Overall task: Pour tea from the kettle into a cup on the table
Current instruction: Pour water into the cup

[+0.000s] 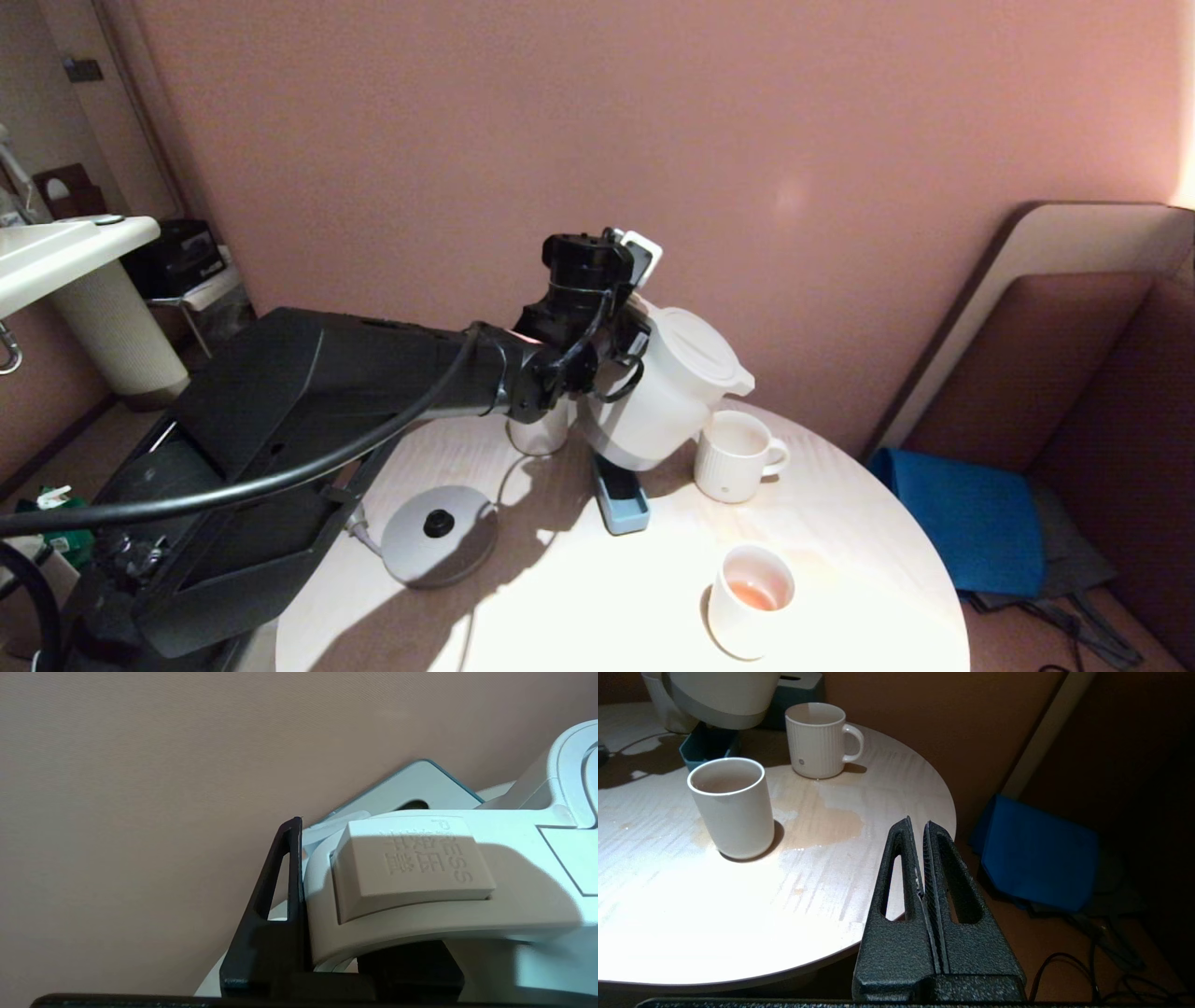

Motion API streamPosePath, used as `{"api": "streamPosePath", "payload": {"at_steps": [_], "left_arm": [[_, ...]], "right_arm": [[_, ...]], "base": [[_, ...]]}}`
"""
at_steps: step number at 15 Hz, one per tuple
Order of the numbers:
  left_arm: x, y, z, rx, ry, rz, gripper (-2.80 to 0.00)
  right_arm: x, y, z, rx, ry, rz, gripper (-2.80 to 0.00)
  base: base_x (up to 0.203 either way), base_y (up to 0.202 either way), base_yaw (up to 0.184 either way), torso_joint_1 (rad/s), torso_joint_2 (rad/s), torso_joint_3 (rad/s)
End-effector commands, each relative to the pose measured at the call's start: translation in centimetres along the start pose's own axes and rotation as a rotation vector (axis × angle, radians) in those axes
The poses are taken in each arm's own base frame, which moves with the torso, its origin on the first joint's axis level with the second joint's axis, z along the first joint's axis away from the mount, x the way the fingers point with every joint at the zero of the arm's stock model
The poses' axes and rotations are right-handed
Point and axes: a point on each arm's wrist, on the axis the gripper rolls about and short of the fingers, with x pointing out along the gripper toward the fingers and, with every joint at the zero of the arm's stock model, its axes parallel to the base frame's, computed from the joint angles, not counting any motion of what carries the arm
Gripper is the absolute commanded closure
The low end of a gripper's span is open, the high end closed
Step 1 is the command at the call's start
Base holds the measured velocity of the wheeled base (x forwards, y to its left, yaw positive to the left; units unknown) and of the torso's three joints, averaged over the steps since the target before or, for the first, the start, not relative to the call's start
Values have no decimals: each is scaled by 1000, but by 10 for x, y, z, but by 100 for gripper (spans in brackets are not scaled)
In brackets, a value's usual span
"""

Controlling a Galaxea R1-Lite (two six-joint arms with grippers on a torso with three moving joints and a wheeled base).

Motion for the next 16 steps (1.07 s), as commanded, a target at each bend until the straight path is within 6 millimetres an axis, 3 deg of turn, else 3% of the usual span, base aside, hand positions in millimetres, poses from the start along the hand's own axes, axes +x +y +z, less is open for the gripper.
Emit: {"api": "streamPosePath", "payload": {"at_steps": [1,16], "left_arm": [[0,1,0,19,0,5,0],[-1,1,4,206,-14,8,0]], "right_arm": [[0,0,0,-1,2,0,0],[0,0,0,-1,1,1,0]], "base": [[0,0,0,0,0,0],[0,0,0,0,0,0]]}}
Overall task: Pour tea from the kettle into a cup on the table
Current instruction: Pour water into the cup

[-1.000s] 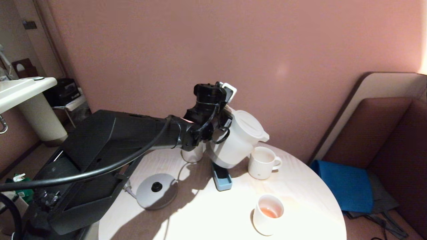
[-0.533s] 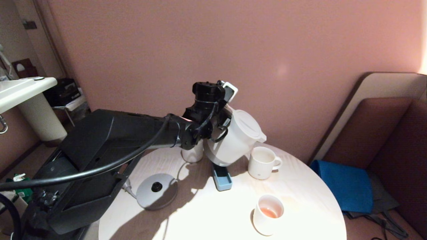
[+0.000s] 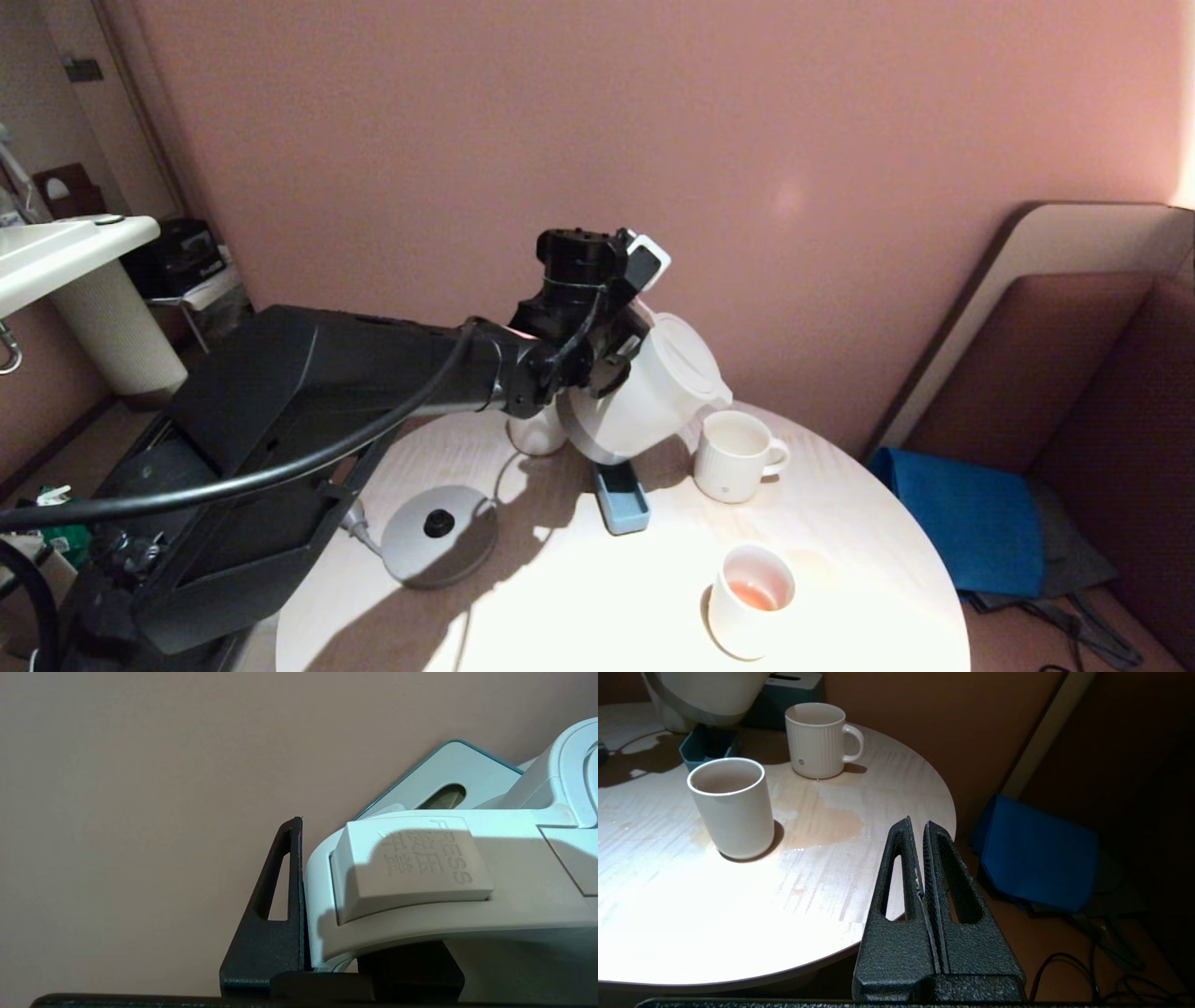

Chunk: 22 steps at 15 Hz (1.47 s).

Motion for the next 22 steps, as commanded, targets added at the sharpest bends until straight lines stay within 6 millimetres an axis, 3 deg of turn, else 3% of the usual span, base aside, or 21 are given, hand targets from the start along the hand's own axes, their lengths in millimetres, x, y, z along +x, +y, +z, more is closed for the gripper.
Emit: {"api": "streamPosePath", "payload": {"at_steps": [1,9,22], "left_arm": [[-1,-2,2,15,-3,-3,0],[-2,-12,4,43,-12,-19,0],[8,-22,-10,58,41,8,0]], "right_arm": [[0,0,0,-1,2,1,0],[0,0,0,-1,2,1,0],[0,0,0,0,2,1,0]], "base": [[0,0,0,0,0,0],[0,0,0,0,0,0],[0,0,0,0,0,0]]}}
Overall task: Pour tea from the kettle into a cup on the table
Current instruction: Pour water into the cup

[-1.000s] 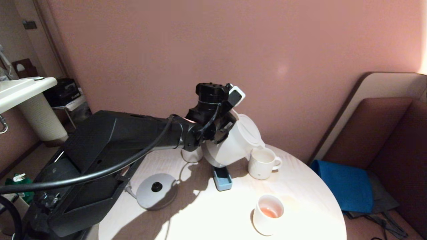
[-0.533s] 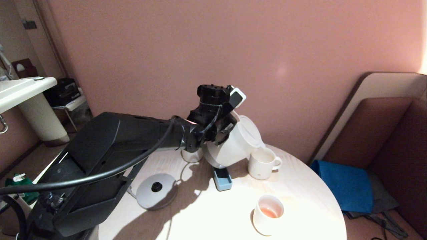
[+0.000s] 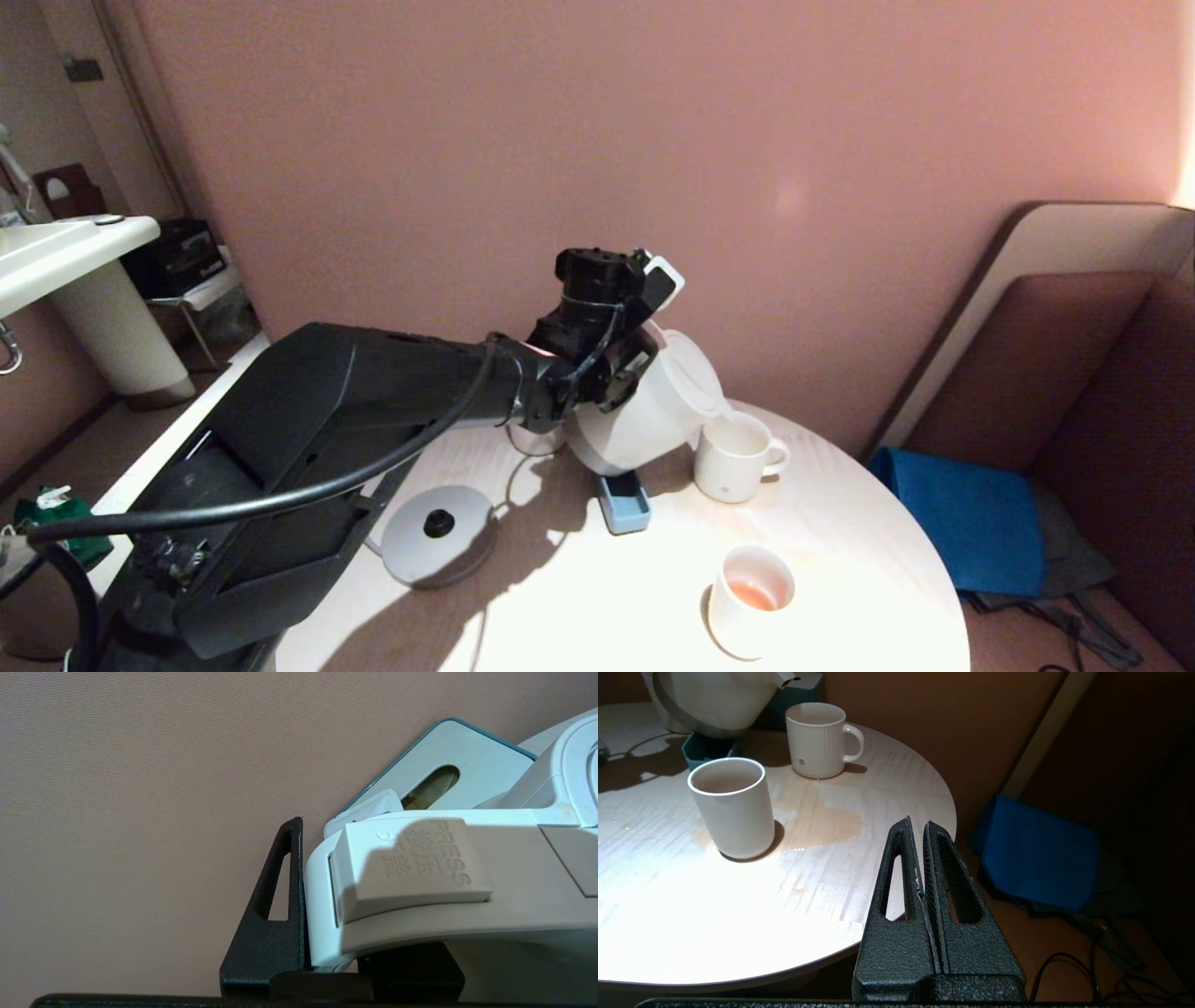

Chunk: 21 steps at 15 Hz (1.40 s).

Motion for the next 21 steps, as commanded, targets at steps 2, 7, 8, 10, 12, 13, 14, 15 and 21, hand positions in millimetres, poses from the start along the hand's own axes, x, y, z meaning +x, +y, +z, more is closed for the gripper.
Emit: {"api": "streamPosePath", "payload": {"at_steps": [2,7,8,10,12,13,14,15,21], "left_arm": [[2,-3,-3,7,7,-2,0],[2,0,-2,-1,2,4,0],[2,0,-1,-7,-10,12,0],[2,1,0,-13,-22,20,0],[3,-1,-2,-12,-18,18,0],[4,-2,-3,-12,-16,16,0],[5,-3,-4,-15,-14,16,0],[5,-4,-5,-16,-12,13,0],[9,-8,-9,-20,-7,11,0]], "right_arm": [[0,0,0,-2,1,0,0],[0,0,0,0,1,0,0],[0,0,0,0,1,0,0],[0,0,0,0,3,1,0],[0,0,0,-1,1,0,0],[0,0,0,0,2,-1,0],[0,0,0,-1,2,0,0],[0,0,0,0,1,0,0],[0,0,0,0,1,0,0]], "base": [[0,0,0,0,0,0],[0,0,0,0,0,0],[0,0,0,0,0,0],[0,0,0,0,0,0],[0,0,0,0,0,0],[0,0,0,0,0,0],[0,0,0,0,0,0],[0,0,0,0,0,0],[0,0,0,0,0,0]]}}
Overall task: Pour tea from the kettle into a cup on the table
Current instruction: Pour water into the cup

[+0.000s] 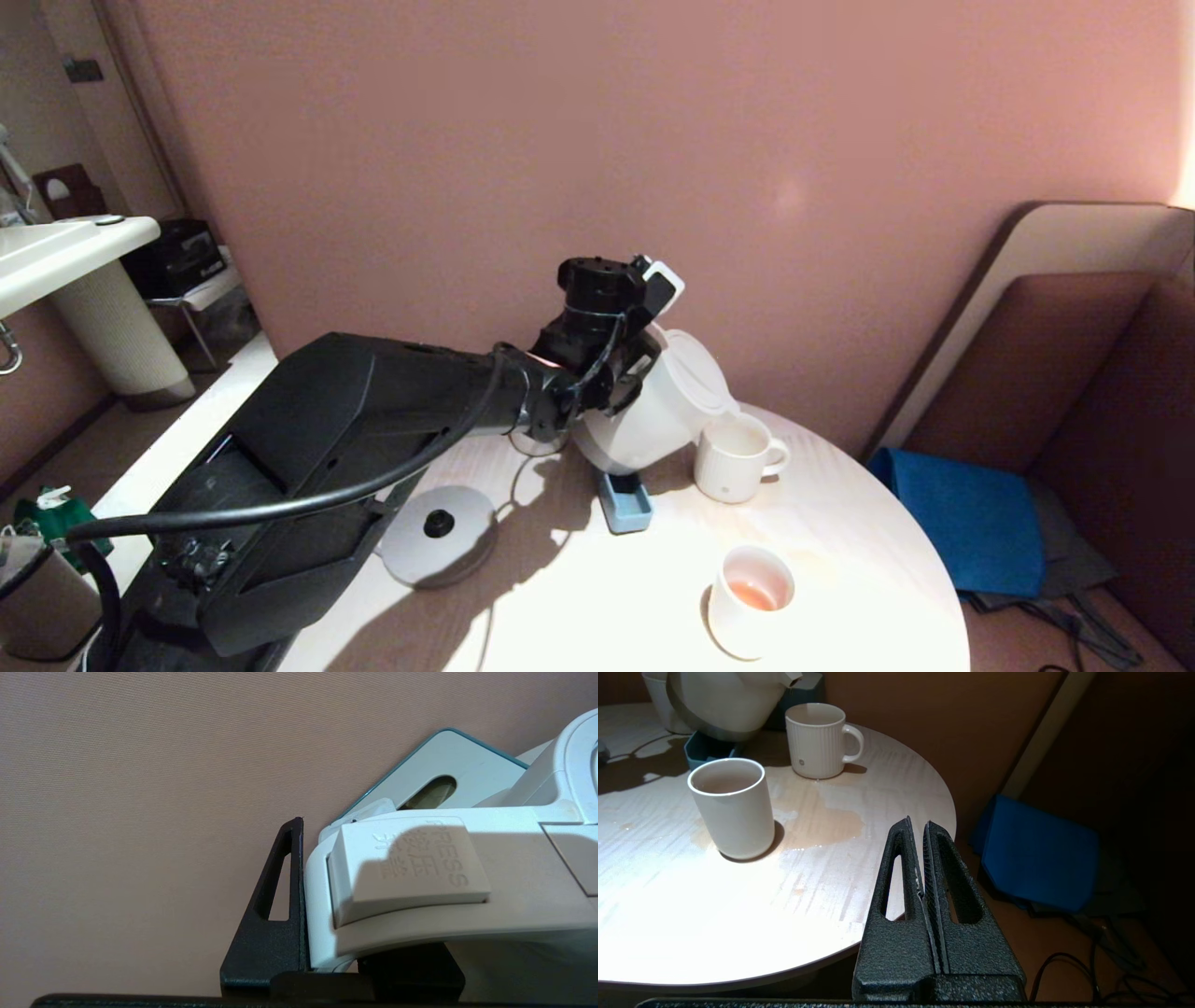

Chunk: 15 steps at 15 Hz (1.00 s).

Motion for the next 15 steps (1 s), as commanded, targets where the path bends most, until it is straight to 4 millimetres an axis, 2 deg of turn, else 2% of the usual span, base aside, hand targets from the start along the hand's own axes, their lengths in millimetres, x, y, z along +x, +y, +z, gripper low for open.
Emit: {"api": "streamPosePath", "payload": {"at_steps": [1,6,10,15], "left_arm": [[2,-2,-3,6,8,-1,0],[0,0,-1,4,4,2,0],[-4,9,7,-14,-17,20,0],[-3,5,4,-2,-7,13,0]], "right_arm": [[0,0,0,-1,2,1,0],[0,0,0,-1,2,1,0],[0,0,0,-1,2,1,0],[0,0,0,-1,2,1,0]], "base": [[0,0,0,0,0,0],[0,0,0,0,0,0],[0,0,0,0,0,0],[0,0,0,0,0,0]]}}
